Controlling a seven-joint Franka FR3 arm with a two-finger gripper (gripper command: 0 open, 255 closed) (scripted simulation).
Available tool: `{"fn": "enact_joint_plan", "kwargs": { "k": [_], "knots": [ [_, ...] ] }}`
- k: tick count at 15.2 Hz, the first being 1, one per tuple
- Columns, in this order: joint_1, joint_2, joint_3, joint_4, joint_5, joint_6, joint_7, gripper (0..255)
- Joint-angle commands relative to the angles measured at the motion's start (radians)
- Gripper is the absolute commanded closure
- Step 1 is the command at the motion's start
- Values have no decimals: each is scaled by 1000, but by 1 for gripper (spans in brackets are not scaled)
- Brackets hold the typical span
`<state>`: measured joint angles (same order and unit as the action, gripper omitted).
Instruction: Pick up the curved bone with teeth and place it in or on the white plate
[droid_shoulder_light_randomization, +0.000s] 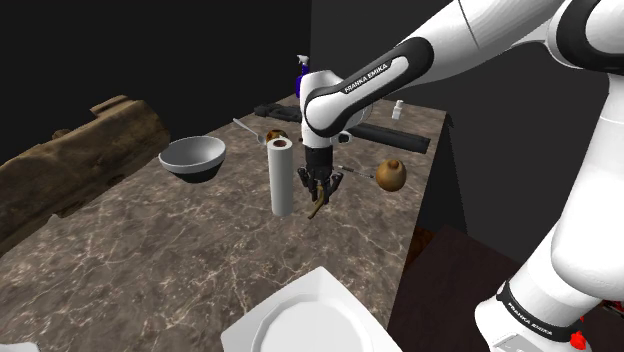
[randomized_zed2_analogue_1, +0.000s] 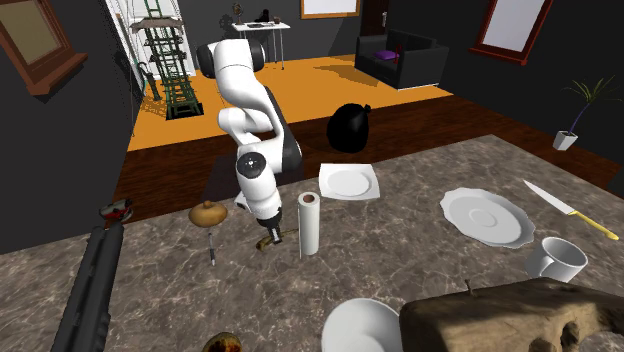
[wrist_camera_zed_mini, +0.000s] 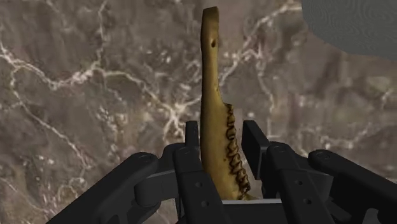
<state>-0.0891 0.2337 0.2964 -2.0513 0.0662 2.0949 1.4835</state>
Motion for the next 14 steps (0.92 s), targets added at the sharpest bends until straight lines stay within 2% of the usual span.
{"fn": "enact_joint_plan", "kwargs": {
  "k": [1,8,14],
  "knots": [
    [0,2,0,-3,0,-3,0,255],
    [0,2,0,-3,0,-2,0,255],
    [-4,-43,3,26,11,-75,-2,255]
  ]
}}
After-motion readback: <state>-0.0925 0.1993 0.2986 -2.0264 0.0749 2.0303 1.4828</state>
